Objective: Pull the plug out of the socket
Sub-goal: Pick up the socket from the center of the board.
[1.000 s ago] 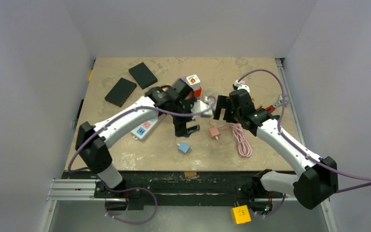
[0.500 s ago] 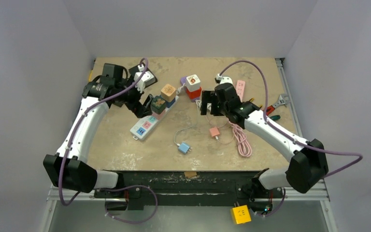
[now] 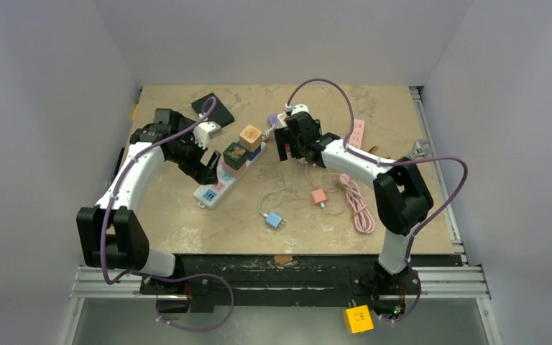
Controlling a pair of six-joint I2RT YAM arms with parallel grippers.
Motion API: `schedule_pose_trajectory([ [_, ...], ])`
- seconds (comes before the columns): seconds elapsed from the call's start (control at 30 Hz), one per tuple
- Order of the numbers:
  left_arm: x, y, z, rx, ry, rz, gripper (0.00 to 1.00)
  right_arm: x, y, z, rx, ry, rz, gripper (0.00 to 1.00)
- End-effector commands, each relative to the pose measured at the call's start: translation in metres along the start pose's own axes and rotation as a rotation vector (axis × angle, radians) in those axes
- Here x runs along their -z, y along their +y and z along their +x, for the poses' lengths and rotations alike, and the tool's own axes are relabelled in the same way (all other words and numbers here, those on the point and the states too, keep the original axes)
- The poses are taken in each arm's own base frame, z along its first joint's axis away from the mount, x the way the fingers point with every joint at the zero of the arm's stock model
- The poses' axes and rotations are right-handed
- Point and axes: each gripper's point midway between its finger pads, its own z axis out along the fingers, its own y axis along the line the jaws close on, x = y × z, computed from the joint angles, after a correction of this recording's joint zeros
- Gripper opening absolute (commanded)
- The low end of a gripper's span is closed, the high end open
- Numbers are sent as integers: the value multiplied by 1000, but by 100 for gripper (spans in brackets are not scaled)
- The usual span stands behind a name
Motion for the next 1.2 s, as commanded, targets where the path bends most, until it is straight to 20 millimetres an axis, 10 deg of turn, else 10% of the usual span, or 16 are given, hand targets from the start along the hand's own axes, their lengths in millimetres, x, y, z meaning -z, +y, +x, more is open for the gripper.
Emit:
schedule_pose_trajectory([
  [0.0, 18, -2, -17, -27, -100, 13, 100, -8, 4, -55, 68, -191, 5, 99],
  [0.57, 63, -17, -38, -40, -207, 24, 100, -82, 13, -43, 103, -241, -54, 87],
  [0.9, 74, -28, -45, -46, -231, 52, 100, -51, 13, -53, 80, -314, -105, 42],
  [1.17, 74, -33, -48, -39, -244, 86, 100, -12, 9, -37, 40, -316, -150, 26],
])
